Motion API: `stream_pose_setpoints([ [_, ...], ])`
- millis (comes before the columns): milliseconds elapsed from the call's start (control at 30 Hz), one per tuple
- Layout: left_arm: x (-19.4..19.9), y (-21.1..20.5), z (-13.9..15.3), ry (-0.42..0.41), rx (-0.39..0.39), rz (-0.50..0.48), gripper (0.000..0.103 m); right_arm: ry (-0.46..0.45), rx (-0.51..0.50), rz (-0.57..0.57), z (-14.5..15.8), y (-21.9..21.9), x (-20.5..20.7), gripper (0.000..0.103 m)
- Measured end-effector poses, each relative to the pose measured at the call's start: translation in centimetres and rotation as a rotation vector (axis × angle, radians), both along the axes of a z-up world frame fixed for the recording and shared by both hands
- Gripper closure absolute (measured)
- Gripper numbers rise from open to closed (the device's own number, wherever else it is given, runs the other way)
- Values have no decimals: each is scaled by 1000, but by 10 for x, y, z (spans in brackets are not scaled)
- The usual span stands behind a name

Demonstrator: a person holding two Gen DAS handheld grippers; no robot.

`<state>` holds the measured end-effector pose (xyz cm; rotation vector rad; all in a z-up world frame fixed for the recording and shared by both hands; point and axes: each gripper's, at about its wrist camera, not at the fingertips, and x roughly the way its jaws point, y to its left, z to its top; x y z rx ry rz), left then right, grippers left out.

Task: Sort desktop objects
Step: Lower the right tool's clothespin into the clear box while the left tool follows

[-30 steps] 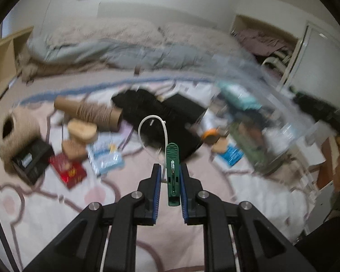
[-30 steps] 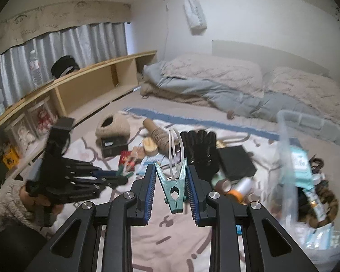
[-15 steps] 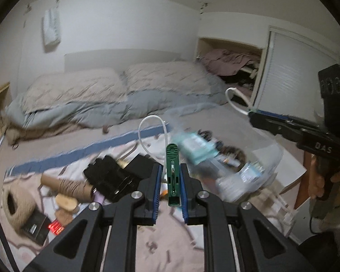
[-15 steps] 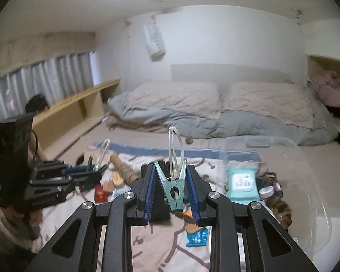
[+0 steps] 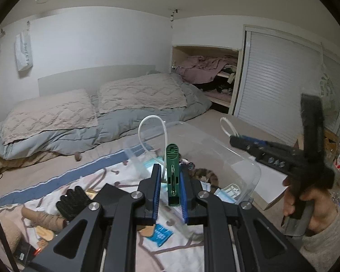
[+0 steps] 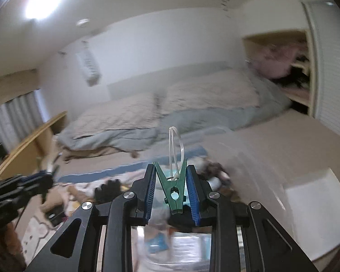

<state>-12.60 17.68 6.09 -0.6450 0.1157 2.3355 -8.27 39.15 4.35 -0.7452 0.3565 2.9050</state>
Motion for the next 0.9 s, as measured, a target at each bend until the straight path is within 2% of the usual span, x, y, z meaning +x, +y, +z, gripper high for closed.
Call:
stream_pose_setpoints([
  [133, -1, 18, -21, -40, 40, -15, 87, -101, 16, -57, -28, 19, -10, 75],
  [300, -9, 39, -47, -79, 10, -12, 87, -179, 28, -103, -51, 32, -15, 75],
  [567, -21, 64, -63, -105, -17, -11, 87, -322, 89, -113, -77, 40, -33, 75],
  [700, -21, 72, -68, -109, -32, -21, 87, -391, 79, -139, -88, 48, -42, 75],
  [900, -19, 78, -72, -106, -49, -32, 87, -431, 114, -195, -90, 54, -46, 75],
])
